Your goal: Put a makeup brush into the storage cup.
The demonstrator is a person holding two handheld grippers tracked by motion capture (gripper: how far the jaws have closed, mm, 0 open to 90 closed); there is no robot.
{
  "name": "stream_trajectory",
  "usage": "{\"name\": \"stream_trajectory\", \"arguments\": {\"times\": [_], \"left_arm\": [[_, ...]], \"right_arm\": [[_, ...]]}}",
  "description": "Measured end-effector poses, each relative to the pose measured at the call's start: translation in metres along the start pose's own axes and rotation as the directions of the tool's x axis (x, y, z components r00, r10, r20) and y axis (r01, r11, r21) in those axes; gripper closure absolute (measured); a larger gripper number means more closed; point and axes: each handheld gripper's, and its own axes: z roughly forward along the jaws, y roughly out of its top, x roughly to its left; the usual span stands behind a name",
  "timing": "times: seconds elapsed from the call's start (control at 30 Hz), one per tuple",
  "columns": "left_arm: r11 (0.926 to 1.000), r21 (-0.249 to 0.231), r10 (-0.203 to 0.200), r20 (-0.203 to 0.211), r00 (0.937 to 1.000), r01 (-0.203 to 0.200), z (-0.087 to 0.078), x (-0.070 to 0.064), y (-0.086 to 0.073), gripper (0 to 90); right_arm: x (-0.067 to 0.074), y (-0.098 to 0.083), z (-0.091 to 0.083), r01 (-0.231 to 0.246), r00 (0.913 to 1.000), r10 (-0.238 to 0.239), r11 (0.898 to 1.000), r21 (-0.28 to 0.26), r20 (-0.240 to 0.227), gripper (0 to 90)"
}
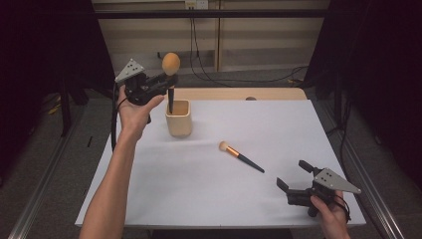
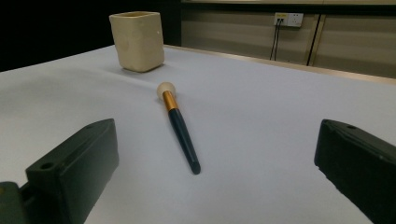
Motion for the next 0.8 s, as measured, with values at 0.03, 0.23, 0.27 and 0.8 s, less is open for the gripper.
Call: {"name": "stream_trajectory", "arguments": {"times": [0.03,0.23,0.27,0.8], "left_arm": [[1.0,-0.006,0.004,-0.003,1.0,-0.004,0.003,0.002,-0.002,66.4],[1.0,0.0,0.007,-0.011,0.9999,-0.007,0.014,0.008,-0.012,66.4],[0.9999,0.0,0.013,-0.008,0.9999,-0.013,0.015,0.009,-0.013,66.4],[0.9993,0.036,0.01,-0.014,0.9998,-0.01,0.022,0.009,-0.026,66.3]], "right_arm": [[0.0,0.0,0.0,-0.006,1.0,0.006,1.0,-0.002,0.001,0.0],[-0.001,0.0,-0.002,-0.001,1.0,0.001,1.0,-0.005,0.009,0.0],[-0.001,0.0,-0.002,0.0,1.0,0.0,1.0,-0.003,0.007,0.0],[0.001,0.0,-0.002,0.006,1.0,-0.006,1.0,-0.001,0.001,0.0]]}}
